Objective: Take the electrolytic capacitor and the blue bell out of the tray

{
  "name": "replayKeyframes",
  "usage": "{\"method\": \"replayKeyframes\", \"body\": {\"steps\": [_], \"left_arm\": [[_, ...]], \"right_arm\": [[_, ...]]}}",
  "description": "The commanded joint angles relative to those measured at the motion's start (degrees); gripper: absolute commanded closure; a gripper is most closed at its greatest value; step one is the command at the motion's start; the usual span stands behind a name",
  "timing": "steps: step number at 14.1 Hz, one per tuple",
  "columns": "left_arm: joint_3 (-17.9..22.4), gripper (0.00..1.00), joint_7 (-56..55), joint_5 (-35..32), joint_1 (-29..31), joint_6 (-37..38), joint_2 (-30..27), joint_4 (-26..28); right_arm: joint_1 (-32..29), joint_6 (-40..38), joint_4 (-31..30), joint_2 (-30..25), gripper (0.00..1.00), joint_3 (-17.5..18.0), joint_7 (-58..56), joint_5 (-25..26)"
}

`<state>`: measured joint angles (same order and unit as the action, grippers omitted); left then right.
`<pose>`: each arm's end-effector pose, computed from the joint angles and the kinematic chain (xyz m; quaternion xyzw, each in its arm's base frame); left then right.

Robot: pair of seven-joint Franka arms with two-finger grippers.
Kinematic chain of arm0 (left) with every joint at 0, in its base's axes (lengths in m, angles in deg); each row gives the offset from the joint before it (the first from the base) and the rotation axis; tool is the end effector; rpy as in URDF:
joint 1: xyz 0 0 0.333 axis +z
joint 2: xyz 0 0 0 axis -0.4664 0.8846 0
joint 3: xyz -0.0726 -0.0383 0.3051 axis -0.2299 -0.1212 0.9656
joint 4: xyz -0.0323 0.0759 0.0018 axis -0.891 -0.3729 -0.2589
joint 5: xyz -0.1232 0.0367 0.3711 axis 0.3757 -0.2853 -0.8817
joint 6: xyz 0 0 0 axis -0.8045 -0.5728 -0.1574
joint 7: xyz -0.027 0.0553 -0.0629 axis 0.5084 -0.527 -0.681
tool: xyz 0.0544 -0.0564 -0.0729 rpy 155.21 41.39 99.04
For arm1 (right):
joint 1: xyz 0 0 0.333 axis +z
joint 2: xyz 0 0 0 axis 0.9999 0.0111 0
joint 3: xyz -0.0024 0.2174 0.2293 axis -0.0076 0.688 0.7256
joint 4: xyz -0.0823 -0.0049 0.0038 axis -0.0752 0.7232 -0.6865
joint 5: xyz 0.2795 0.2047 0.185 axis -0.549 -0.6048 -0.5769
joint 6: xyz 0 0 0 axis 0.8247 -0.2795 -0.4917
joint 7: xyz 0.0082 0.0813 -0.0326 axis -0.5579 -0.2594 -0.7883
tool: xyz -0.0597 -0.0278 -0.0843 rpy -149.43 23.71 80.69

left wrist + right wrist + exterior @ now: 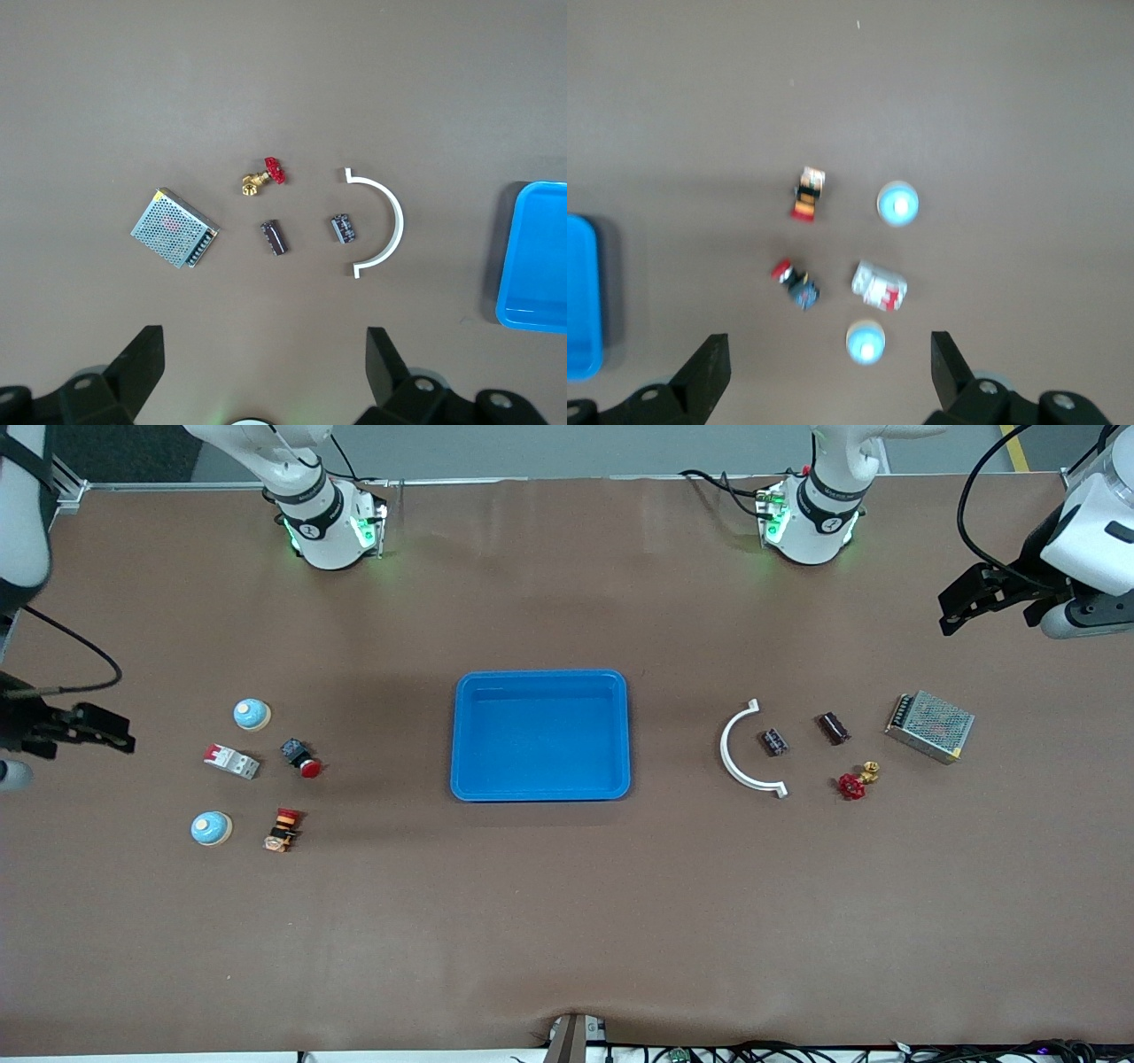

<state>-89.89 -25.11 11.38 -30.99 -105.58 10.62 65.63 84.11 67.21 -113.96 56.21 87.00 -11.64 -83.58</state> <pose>0.5184 -0.0700 0.6515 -0.9990 -0.0371 0.0015 0.0250 0.6191 -0.0529 0.5760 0.9992 0.0299 -0.0215 0.0155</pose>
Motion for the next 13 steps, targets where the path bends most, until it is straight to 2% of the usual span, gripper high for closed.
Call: {"method": "replayKeyframes", "body": {"steps": [1,6,13], "left_arm": [[0.5,0.0,1.4,1.3,0.0,0.1,-1.6,1.3],[0.5,0.0,1.4,1.3,0.0,-0.1,-1.6,1.2],[0.5,0.0,1.4,1.3,0.7,-0.5,-1.9,1.2]], "right_arm": [[0.4,-5.9,3.5,-1.6,0.0,-0.1,3.3,0.2],[4.6,-7.7,3.5,-3.8,0.0,-4.5,3.6,0.0],[6.3,-7.8,3.5,-4.1,0.0,-5.6,3.6,-0.2]]}}
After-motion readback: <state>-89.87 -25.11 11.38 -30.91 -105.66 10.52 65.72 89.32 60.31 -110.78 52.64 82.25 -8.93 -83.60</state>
